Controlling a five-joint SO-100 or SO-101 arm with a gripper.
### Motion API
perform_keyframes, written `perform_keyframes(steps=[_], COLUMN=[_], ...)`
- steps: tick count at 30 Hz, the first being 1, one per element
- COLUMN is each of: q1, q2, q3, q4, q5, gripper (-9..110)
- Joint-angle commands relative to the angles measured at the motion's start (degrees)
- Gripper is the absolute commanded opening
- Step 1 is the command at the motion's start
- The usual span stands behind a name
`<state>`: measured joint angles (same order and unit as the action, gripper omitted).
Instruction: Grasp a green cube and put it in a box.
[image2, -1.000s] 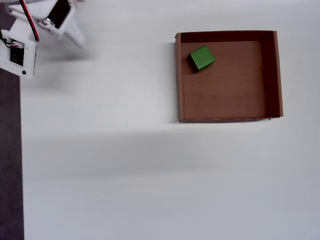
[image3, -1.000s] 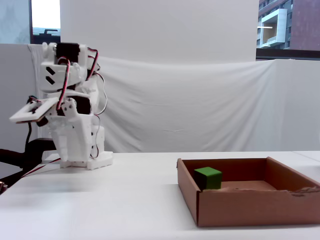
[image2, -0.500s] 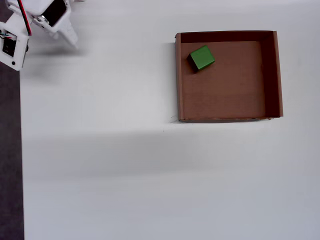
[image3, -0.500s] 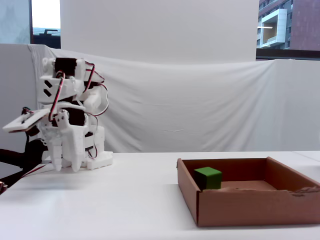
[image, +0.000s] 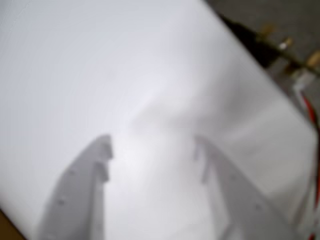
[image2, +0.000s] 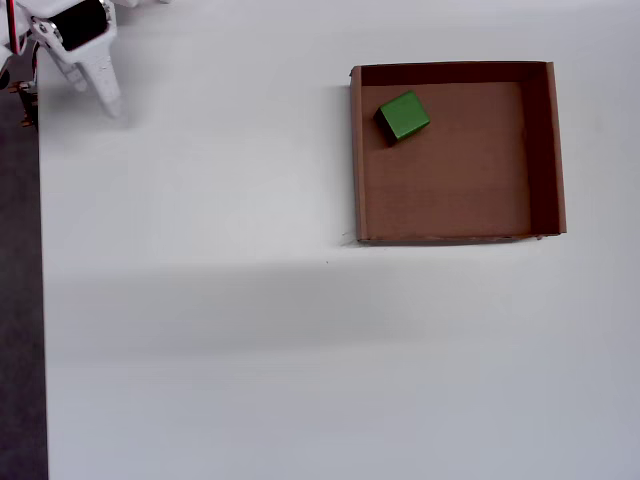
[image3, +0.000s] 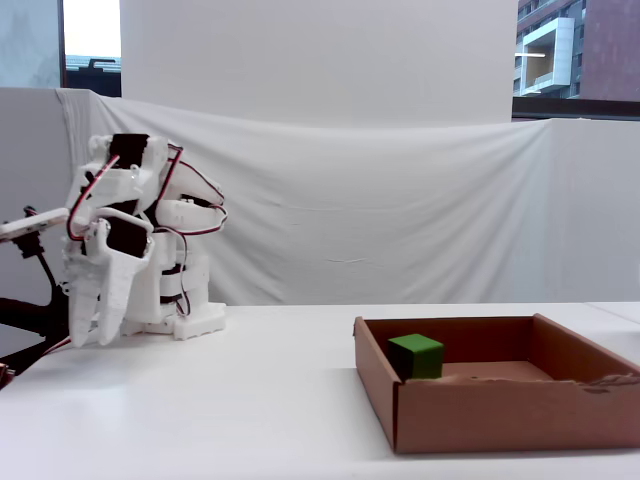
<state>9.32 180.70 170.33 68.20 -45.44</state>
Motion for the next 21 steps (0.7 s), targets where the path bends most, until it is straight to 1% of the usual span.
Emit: perform_keyframes(steps=[1,5,21], q1=[2.5,5.4,5.5], q2=[1.3,1.8,1.8], q3=[-0.2,-0.2,-0.1], q4=[0.7,2.0,2.0], q5=[0.1,0.1,0.2], gripper=[21,21,21])
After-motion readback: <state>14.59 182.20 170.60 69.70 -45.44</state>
